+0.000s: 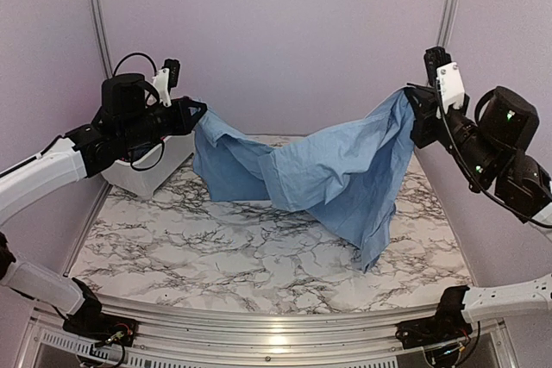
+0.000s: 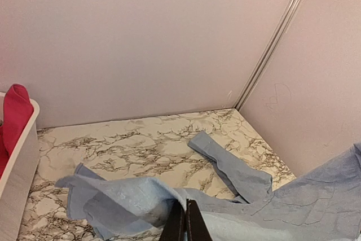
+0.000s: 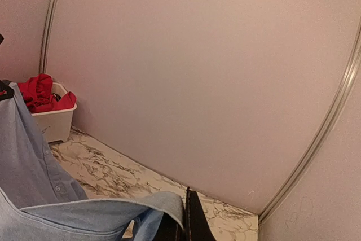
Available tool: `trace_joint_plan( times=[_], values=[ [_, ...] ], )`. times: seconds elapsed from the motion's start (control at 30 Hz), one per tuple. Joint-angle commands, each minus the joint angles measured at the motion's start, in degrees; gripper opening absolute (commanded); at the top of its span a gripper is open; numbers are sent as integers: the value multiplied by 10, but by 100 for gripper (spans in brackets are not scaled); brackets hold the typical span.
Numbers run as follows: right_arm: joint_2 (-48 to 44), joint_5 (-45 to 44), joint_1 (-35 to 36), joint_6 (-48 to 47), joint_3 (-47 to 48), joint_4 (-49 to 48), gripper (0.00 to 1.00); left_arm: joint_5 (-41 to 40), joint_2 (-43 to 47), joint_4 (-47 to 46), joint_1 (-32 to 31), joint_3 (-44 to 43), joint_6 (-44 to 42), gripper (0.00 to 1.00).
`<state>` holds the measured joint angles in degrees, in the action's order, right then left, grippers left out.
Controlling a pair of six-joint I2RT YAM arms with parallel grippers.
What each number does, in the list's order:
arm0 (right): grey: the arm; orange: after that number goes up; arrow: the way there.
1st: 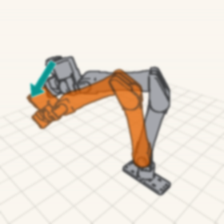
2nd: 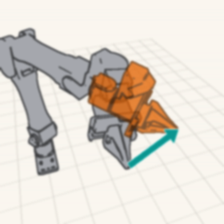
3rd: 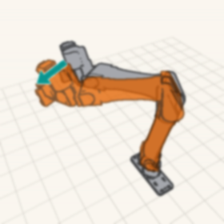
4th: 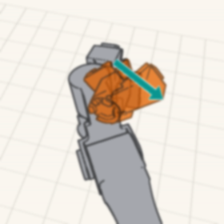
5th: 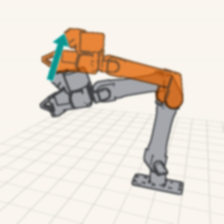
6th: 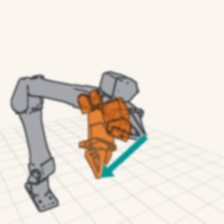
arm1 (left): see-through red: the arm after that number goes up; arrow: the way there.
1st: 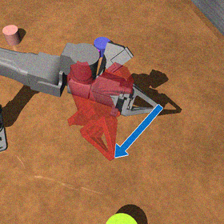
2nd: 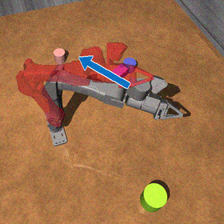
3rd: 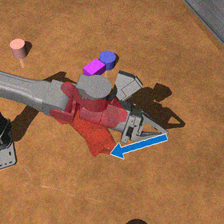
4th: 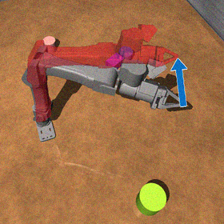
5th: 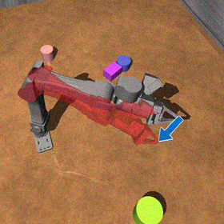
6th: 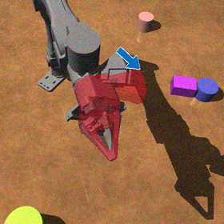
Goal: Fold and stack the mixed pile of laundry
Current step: Flatten out the crumpled shirt at the center of the board.
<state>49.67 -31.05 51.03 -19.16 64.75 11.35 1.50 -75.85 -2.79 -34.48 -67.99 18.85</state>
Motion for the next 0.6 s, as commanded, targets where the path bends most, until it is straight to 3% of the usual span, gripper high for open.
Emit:
trace_joint_plan(
  times=[0.0, 0.37, 0.57],
  values=[
    [-29, -13, -6, -36, 59, -68, 0, 1, 43, 26, 1, -49, -24, 0],
    [-76, 163, -4, 24, 173, 19, 0, 23, 175, 64, -125, -60, -98, 0],
    [-45, 209, -6, 16, 233, 65, 0, 0, 214, 77, -131, -47, -92, 0]
  ],
)
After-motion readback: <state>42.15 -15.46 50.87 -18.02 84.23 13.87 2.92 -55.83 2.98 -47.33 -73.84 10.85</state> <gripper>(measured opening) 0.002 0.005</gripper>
